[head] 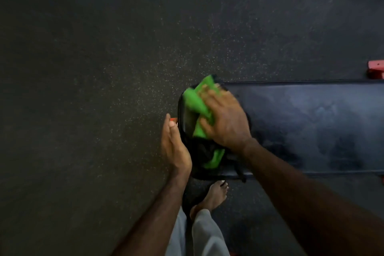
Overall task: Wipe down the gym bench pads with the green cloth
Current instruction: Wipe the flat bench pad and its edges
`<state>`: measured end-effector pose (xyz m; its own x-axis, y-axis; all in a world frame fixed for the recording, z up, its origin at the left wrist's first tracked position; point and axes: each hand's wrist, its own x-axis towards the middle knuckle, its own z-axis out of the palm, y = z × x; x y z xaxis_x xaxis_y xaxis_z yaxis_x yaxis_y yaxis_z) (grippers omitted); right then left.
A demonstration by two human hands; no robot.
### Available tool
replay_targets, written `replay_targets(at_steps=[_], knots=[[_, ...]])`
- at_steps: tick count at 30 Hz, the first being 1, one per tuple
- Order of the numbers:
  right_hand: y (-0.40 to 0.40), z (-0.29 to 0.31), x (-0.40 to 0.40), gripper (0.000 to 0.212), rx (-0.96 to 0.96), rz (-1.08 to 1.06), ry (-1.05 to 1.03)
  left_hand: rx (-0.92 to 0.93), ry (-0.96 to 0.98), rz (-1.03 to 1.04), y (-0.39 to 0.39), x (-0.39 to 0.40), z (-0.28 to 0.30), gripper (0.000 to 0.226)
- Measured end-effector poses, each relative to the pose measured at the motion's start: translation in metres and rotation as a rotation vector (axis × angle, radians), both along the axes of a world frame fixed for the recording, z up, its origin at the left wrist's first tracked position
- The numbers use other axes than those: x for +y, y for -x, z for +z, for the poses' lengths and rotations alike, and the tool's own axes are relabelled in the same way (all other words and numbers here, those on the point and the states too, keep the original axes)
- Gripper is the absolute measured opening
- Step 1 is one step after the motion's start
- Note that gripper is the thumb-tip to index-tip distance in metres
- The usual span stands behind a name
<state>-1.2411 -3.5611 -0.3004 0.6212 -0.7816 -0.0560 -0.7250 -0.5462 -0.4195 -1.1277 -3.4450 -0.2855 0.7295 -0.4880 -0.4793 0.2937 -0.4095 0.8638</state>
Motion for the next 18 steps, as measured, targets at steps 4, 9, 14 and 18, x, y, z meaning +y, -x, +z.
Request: replay_targets(at_steps=[4,9,14,18], knots=[[-0.034,0.008,0.002,0.074,0.019,-0.445,-0.055,0.018,-0.002,0.002,0.003,0.001,-0.001,0.079],[-0.024,0.003,-0.019,0.075,0.071,0.365,-0.070,-0.025,0.010,0.014,-0.002,-0.001,0.000,0.077],[-0.059,0.007,-0.026,0.059,0.029,-0.382,-0.027,-0.007,-0.012,-0.001,-0.006,-0.001,-0.005,0.062],[-0.059,0.004,-0.002,0.064,0.038,0.344,-0.008,-0.028,-0.037,0.035,-0.011,-0.004,-0.012,0.033]])
